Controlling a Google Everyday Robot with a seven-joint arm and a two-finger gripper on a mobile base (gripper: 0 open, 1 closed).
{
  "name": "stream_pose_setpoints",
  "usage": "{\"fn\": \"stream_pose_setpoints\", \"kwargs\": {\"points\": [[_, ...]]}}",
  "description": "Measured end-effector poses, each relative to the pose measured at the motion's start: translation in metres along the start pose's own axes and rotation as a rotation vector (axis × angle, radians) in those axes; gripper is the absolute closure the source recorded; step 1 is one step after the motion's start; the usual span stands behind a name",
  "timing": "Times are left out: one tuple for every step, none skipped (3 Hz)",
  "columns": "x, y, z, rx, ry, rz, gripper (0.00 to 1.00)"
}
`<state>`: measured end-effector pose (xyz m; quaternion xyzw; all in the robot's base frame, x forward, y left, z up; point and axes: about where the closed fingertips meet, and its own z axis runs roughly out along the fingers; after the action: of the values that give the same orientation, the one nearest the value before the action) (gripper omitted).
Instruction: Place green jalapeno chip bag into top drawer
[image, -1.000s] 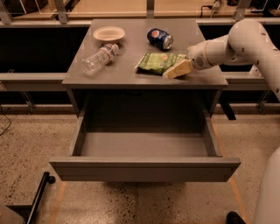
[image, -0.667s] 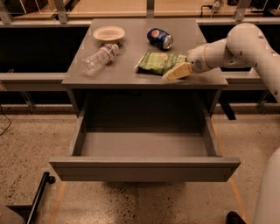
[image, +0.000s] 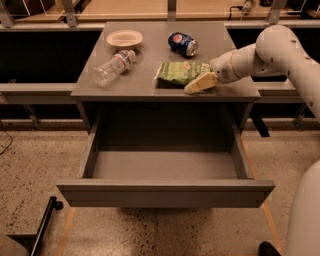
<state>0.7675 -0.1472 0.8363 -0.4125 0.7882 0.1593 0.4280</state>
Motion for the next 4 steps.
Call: {"fn": "stream_pose_setpoints", "kwargs": {"points": [[-0.005, 0.000, -0.004, -0.002, 0.012, -0.023, 0.39], [-0.017, 0.006, -0.015, -0.003, 0.013, -0.052, 0.62], [-0.036, 0.021, -0.041, 0.002, 0.012, -0.109, 0.85], [-0.048, 0.042, -0.077, 0.001, 0.016, -0.149, 1.00]]}}
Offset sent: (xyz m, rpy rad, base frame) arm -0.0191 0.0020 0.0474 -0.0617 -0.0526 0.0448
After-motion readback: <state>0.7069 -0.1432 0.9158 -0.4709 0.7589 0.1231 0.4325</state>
